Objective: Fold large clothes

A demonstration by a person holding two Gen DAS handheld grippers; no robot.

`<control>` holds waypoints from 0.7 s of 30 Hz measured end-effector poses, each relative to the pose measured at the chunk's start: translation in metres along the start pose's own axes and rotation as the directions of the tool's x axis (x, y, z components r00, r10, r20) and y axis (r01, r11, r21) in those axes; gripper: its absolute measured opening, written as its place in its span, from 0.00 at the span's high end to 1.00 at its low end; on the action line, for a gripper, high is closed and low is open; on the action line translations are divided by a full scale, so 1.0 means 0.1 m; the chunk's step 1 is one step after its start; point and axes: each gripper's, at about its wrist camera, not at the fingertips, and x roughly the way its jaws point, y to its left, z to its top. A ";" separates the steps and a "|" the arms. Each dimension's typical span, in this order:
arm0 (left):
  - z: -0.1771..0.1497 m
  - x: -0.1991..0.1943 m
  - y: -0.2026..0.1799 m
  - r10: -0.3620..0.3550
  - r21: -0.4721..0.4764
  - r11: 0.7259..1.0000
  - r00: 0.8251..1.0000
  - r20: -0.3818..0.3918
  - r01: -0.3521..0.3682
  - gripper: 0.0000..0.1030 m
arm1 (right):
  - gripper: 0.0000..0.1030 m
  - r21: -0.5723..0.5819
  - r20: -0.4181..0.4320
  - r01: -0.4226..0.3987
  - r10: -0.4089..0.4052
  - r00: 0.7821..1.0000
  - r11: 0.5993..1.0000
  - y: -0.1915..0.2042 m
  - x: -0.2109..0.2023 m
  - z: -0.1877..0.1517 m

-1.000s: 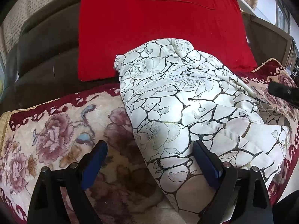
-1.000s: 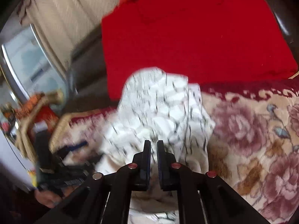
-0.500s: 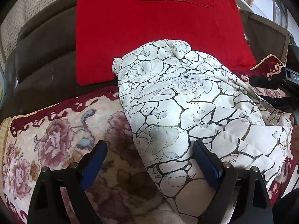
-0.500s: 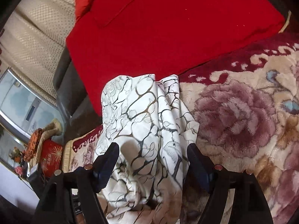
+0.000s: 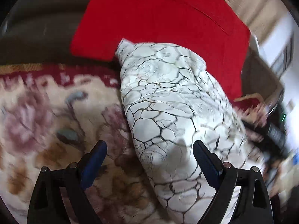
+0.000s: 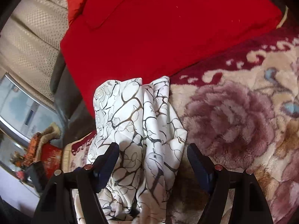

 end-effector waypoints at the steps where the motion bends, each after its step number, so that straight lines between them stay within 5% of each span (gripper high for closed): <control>1: 0.02 0.04 0.03 -0.041 -0.027 0.999 0.999 -0.013 0.041 0.10 | 0.24 0.005 -0.009 -0.014 0.014 1.000 1.000 -0.02 0.01 -0.01; 5: 0.01 0.28 0.01 -0.180 -0.077 0.982 0.979 -0.096 0.173 0.09 | 0.24 0.010 -0.033 -0.053 0.054 0.998 0.999 -0.04 0.08 -0.02; 9: -0.04 0.38 -0.19 -0.124 0.006 0.992 0.984 -0.129 0.126 0.05 | 0.24 0.015 -0.080 -0.136 0.137 0.987 0.991 -0.01 0.15 -0.04; 13: -0.03 0.39 -0.15 -0.173 -0.048 0.985 0.979 -0.111 0.168 0.05 | 0.24 0.028 -0.109 -0.197 0.199 0.974 0.980 0.00 0.25 -0.08; 21: -0.05 0.36 -0.25 -0.193 -0.069 0.979 0.980 -0.038 0.190 0.05 | 0.21 -0.053 -0.098 -0.188 0.182 0.978 0.981 0.25 0.39 -0.18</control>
